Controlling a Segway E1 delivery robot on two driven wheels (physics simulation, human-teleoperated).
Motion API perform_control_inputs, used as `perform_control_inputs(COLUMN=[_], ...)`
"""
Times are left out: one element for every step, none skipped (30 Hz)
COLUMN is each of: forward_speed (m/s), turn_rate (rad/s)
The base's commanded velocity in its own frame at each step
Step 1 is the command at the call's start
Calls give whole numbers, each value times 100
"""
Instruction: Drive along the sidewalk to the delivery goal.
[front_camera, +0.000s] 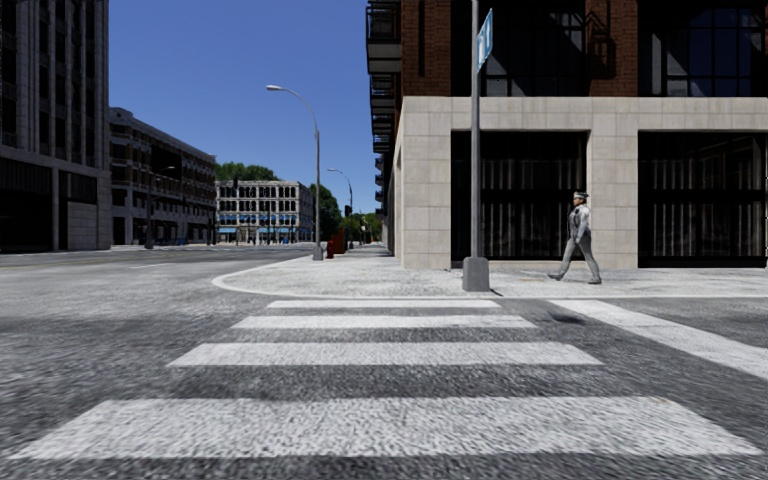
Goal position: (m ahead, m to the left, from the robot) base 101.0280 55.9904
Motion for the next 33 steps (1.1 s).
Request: perform_control_inputs(forward_speed=[147,147,147,147,147,147,147,167,200,200,200,200,200,200,200,200,200,200,200,200,200,200,200,200,200,200,200,200,200,200,200,200,200], turn_rate=[0,0,0,0,0,0,0,0,0,0,0,0,0,0,6,6,14,18,20,21,21,22,23,23,23,23,24,24,25,27,27,27,30])
